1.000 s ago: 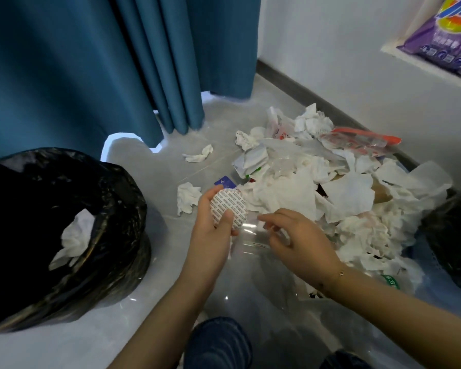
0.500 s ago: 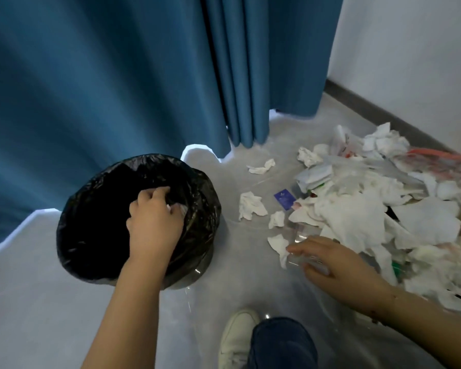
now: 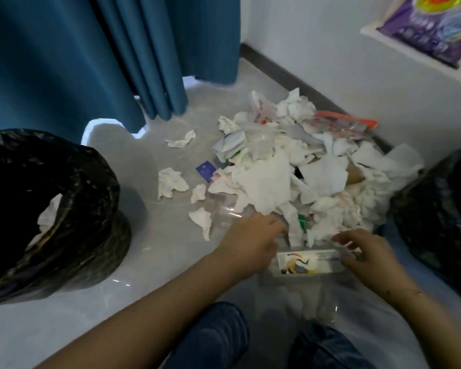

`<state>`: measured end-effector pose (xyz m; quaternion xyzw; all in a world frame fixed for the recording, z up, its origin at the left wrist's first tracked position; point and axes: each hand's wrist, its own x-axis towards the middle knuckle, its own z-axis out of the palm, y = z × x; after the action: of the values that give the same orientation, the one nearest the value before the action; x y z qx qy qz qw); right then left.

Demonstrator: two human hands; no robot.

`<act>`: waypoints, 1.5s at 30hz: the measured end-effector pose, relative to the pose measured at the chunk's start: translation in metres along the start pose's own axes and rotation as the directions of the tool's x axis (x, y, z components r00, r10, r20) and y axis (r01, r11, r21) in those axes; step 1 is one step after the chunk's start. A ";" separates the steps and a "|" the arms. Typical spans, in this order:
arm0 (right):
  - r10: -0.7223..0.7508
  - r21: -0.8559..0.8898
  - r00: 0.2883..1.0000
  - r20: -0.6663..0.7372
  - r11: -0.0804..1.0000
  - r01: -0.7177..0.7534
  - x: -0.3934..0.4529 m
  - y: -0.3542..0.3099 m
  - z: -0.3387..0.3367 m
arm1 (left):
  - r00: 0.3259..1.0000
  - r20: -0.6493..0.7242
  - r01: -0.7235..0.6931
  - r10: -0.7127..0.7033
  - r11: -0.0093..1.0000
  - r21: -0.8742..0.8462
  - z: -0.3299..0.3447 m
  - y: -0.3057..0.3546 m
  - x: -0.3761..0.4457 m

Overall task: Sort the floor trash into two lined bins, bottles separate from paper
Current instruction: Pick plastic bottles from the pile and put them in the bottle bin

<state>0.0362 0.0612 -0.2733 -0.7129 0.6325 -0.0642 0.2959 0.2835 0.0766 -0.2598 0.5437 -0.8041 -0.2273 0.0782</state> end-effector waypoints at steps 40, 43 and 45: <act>0.639 0.732 0.360 -0.680 0.570 0.372 -0.011 0.041 -0.160 | 1.000 0.003 0.011 -0.013 0.944 0.329 0.060 -0.047 0.055; 0.701 0.826 0.464 -0.542 0.545 0.142 0.006 0.067 -0.135 | 0.995 0.067 0.042 -0.071 0.930 0.365 0.053 -0.040 0.062; 0.769 0.880 0.474 -0.428 0.475 0.023 0.008 0.078 -0.124 | 0.984 0.122 0.069 -0.128 0.912 0.405 0.047 -0.034 0.065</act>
<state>-0.0872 0.0094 -0.2136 -0.2025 0.7488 -0.5709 0.2689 0.2693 0.0205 -0.3246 0.5700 -0.8086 -0.1014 -0.1050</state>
